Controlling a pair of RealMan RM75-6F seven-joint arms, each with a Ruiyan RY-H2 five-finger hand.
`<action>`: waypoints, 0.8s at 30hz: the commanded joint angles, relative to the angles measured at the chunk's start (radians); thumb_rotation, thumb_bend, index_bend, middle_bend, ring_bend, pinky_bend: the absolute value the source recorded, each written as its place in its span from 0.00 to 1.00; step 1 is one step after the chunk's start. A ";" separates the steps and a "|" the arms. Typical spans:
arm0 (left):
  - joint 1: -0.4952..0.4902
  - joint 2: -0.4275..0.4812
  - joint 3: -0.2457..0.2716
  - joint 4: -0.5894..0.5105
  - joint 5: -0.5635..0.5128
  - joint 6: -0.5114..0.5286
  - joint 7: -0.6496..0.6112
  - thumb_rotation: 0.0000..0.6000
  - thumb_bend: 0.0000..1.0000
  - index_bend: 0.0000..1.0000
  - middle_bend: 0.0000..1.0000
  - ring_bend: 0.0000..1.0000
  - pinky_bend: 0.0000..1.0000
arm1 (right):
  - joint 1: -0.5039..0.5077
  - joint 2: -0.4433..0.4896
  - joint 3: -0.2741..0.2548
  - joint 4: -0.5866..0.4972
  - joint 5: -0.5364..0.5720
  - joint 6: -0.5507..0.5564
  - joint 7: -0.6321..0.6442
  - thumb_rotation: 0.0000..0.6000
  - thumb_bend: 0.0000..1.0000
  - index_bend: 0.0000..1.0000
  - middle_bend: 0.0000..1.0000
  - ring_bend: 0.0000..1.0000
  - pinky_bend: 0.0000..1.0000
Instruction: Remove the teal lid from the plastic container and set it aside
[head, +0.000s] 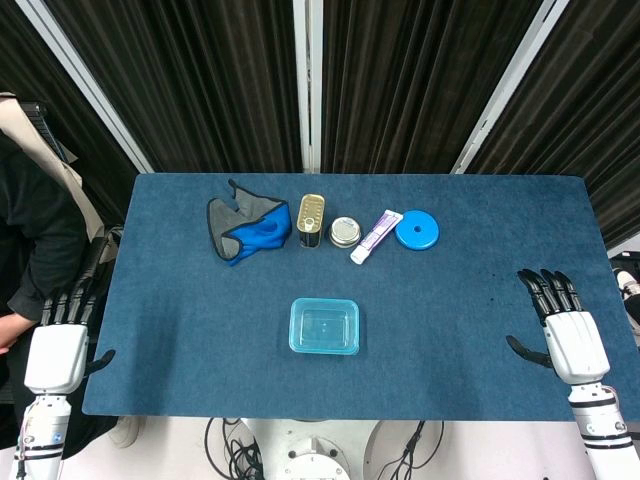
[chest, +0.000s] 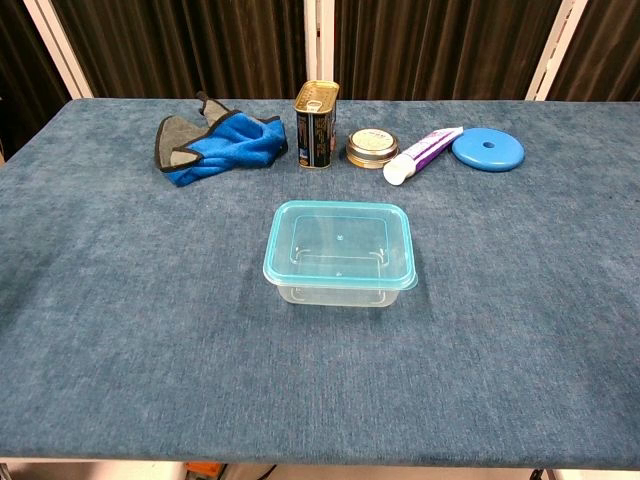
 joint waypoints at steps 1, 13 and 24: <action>-0.007 0.001 0.001 -0.010 -0.005 -0.017 -0.008 1.00 0.00 0.10 0.01 0.00 0.00 | 0.008 -0.005 0.004 0.003 0.004 -0.015 0.006 1.00 0.09 0.00 0.09 0.00 0.00; -0.072 0.010 -0.009 -0.037 0.039 -0.085 -0.017 1.00 0.00 0.10 0.01 0.00 0.00 | 0.027 -0.014 0.019 0.008 0.001 -0.032 -0.001 1.00 0.10 0.00 0.08 0.00 0.00; -0.361 -0.049 -0.057 -0.061 0.099 -0.445 -0.131 1.00 0.00 0.10 0.01 0.00 0.00 | 0.071 0.020 0.028 -0.032 -0.066 -0.044 -0.002 1.00 0.11 0.00 0.08 0.00 0.00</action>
